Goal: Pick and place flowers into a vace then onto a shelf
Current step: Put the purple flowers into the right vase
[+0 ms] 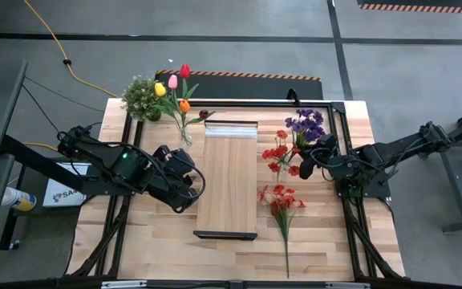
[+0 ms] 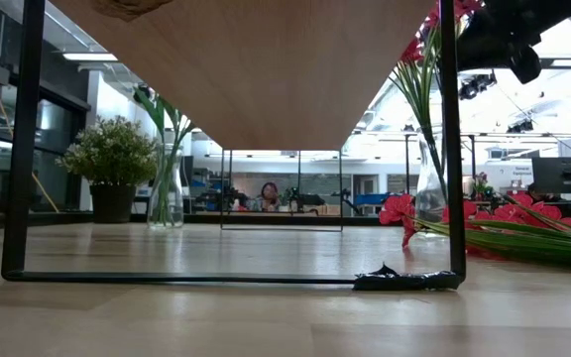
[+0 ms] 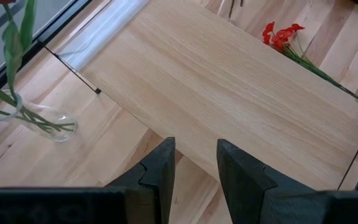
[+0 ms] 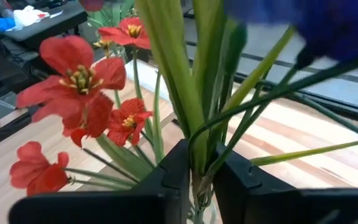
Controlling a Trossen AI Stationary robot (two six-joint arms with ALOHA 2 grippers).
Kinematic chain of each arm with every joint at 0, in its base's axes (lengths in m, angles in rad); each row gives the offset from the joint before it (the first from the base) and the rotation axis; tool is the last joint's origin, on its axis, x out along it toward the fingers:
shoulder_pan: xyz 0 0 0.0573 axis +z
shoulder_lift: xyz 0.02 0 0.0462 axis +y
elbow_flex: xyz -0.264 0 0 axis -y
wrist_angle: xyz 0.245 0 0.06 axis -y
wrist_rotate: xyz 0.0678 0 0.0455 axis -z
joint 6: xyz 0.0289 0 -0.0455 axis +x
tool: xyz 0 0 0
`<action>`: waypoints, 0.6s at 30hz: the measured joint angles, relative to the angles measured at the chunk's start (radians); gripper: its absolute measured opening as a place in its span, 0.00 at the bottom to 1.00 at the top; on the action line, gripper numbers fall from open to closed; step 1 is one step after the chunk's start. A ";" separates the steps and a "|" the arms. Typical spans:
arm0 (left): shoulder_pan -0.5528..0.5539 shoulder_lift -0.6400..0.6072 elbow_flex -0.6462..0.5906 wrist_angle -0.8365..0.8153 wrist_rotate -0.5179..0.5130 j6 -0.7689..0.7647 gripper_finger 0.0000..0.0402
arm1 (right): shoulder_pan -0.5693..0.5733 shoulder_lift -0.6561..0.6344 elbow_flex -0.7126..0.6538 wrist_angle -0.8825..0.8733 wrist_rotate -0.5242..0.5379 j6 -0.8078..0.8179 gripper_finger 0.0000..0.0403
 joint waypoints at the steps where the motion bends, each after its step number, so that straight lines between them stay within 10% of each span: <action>1: 0.000 0.000 0.000 0.000 -0.003 0.000 0.38 | 0.000 0.000 0.000 0.000 -0.009 -0.001 0.14; 18: 0.000 0.000 0.000 0.000 -0.005 0.000 0.38 | 0.000 -0.016 0.000 -0.108 -0.232 -0.003 0.24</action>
